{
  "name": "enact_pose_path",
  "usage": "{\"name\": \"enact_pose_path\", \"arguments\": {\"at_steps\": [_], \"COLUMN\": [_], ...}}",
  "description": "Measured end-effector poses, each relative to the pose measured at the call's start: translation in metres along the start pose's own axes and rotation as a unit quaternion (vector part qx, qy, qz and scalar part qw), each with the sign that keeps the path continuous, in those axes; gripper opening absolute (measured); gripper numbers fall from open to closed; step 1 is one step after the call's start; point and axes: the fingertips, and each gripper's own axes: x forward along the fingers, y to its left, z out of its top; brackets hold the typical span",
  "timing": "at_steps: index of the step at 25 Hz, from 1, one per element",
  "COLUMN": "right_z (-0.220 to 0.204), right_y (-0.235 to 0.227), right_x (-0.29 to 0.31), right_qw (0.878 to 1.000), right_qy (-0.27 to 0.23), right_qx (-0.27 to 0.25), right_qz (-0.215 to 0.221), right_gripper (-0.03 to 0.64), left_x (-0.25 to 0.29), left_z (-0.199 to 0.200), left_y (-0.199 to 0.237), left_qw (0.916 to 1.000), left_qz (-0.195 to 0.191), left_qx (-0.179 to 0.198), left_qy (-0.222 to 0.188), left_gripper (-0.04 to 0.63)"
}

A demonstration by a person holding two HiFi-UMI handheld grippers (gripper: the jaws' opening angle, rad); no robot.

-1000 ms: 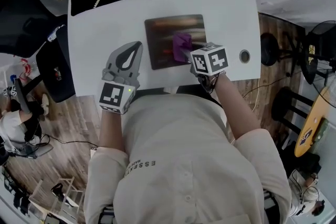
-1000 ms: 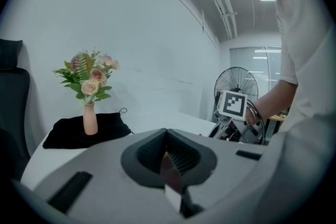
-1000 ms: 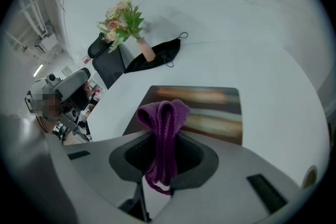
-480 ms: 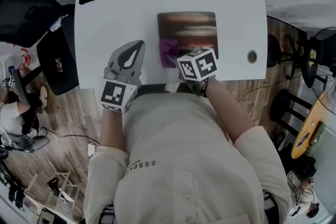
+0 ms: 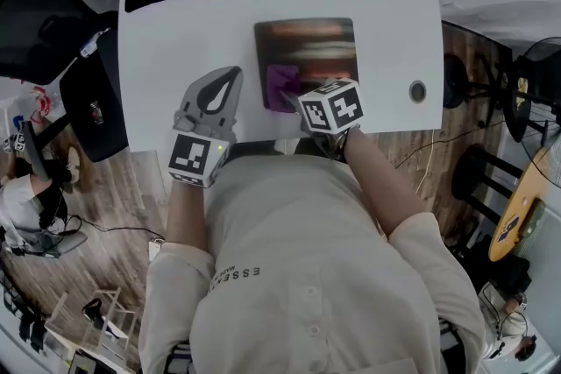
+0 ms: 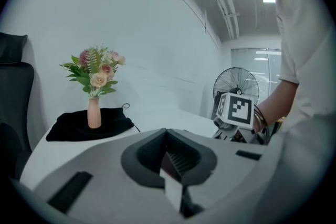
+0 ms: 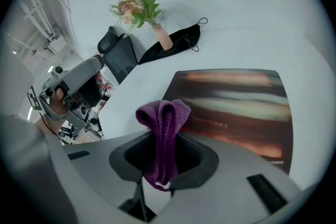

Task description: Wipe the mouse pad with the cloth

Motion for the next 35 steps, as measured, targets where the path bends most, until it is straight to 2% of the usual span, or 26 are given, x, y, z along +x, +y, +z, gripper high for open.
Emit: {"name": "enact_pose_path", "arguments": {"at_steps": [6,20,35], "right_z": [-0.008,-0.028,-0.050], "right_y": [-0.018,-0.065,-0.130], "right_x": [-0.012,-0.049,-0.094], "right_qw": [1.000,0.999,0.997], "right_qy": [0.000,-0.006,0.000], "right_qx": [-0.009,0.006,0.008], "right_qz": [-0.015,-0.032,-0.074], "right_gripper": [0.098,0.098,0.098], "left_x": [0.013,0.042,0.073], "left_z": [0.003,0.011,0.019], "left_y": [-0.014,-0.053,-0.087], "left_qw": [0.9999,0.9993,0.9990], "left_qz": [-0.009,-0.029,-0.031], "left_qx": [-0.001,0.022,0.029], "left_qy": [0.005,0.011,0.013], "left_gripper": [0.000,0.000,0.000]}}
